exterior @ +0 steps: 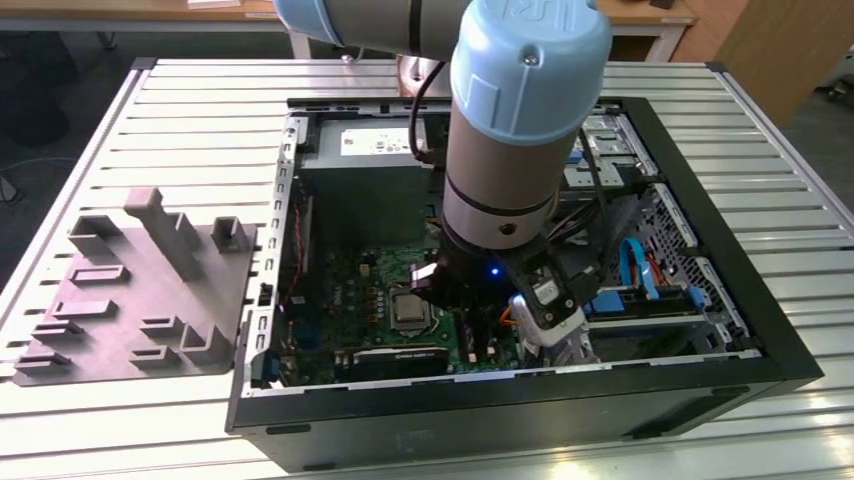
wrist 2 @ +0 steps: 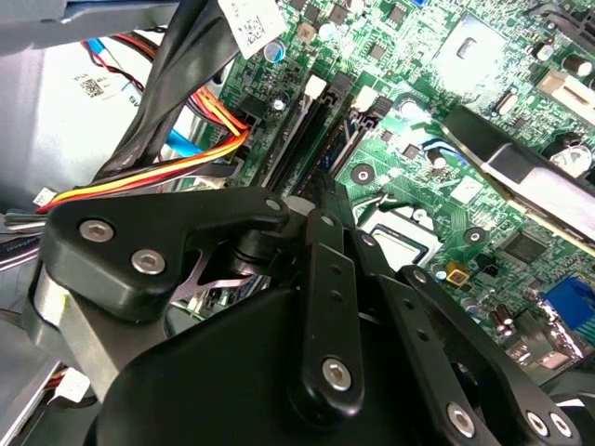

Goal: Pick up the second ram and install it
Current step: 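Press down the second ram until it locks into place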

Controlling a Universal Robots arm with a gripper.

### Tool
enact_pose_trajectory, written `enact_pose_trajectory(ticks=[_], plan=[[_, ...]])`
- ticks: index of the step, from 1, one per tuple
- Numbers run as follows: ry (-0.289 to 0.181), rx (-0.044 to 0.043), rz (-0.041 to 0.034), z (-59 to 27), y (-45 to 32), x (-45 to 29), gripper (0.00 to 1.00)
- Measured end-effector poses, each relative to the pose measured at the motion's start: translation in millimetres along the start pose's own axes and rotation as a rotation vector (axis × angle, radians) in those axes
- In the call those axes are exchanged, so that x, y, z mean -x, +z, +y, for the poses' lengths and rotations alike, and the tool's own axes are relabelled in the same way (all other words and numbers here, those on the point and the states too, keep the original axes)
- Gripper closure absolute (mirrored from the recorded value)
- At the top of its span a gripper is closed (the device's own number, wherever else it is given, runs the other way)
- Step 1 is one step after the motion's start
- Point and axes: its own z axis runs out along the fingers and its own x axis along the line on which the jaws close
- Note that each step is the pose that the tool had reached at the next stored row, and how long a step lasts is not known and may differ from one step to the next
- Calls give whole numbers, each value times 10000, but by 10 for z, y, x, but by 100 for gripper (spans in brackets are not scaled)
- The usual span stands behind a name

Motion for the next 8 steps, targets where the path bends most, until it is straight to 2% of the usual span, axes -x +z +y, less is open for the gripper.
enact_pose_trajectory(ticks=[8], plan=[[0,-3,0,-2,31,-1,89]])
